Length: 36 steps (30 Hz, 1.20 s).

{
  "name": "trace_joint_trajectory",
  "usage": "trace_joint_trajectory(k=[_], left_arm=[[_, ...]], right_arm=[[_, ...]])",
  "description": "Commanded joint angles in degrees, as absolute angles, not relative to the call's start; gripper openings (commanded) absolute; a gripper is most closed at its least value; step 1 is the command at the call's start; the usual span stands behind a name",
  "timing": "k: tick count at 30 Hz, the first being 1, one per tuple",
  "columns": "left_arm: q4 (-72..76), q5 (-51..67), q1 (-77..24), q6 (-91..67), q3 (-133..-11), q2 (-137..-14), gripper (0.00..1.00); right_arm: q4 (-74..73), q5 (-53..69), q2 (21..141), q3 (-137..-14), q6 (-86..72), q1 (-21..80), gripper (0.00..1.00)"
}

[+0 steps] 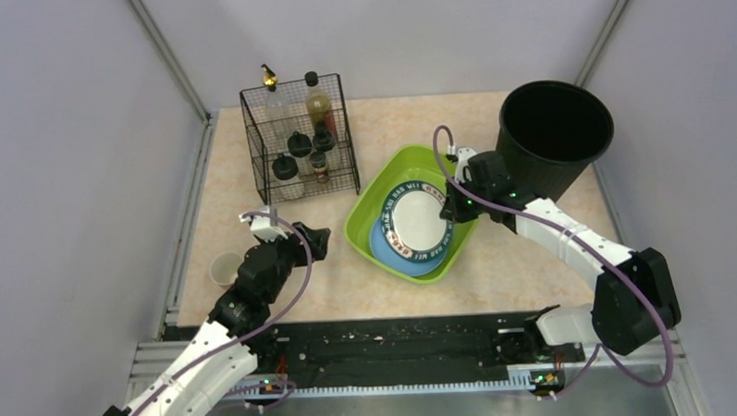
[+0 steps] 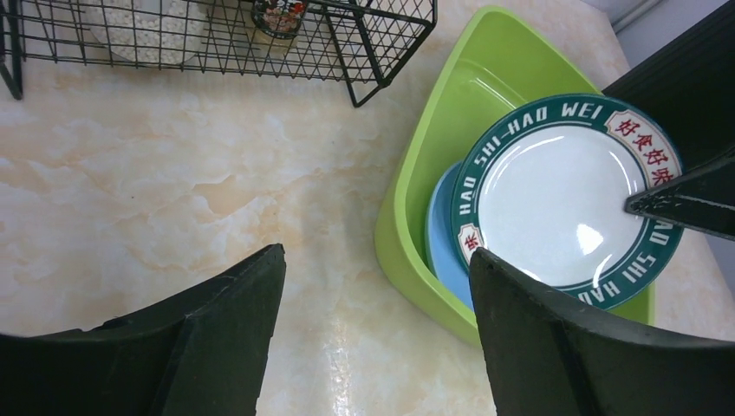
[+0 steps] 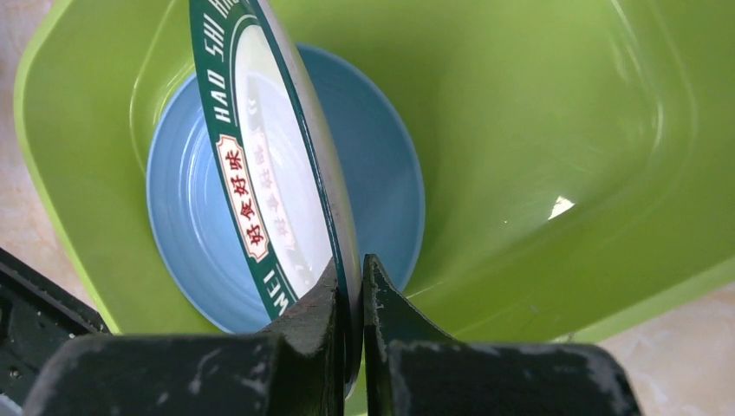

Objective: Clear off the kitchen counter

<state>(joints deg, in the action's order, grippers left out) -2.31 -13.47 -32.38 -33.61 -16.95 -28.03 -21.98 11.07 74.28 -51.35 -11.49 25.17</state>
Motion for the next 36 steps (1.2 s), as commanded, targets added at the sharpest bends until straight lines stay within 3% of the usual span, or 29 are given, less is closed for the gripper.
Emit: trace_joint_trajectory(k=[1, 9, 13, 16, 23, 31, 36], left_arm=[[-2.64, -16.28, -32.35, -34.31, -16.05, -25.47, 0.83], [-3.29, -17.11, -32.35, -34.54, -15.91, -24.03, 0.82], [-3.51, -17.08, -32.35, -34.45, -16.04, -23.84, 0.82], [-3.69, -17.36, -32.4, -34.37, -15.95, -23.38, 0.81], [-3.59, -16.87, -32.41, -34.13, -15.8, -22.51, 0.82], [-6.1, -16.88, -32.41, -35.56, -18.11, -23.26, 0.83], [-16.25, -24.65, -32.4, -42.03, -22.7, -23.51, 0.83]], right_arm=[[-15.84, 14.76, 75.82, -50.59, -13.24, 26.19, 0.02], [-12.92, 17.56, 78.96, -48.34, -14.23, 26.23, 0.18], [-12.8, 14.7, 79.76, -47.58, -14.37, 26.21, 0.28], [-13.38, 12.54, 79.78, -47.44, -14.6, 26.19, 0.41], [-17.0, 6.7, 76.56, -48.43, -14.22, 26.22, 0.57], [-22.67, 2.33, 70.23, -52.02, -12.63, 26.64, 0.61], [-24.28, 3.07, 68.34, -54.0, -12.5, 28.85, 0.61]])
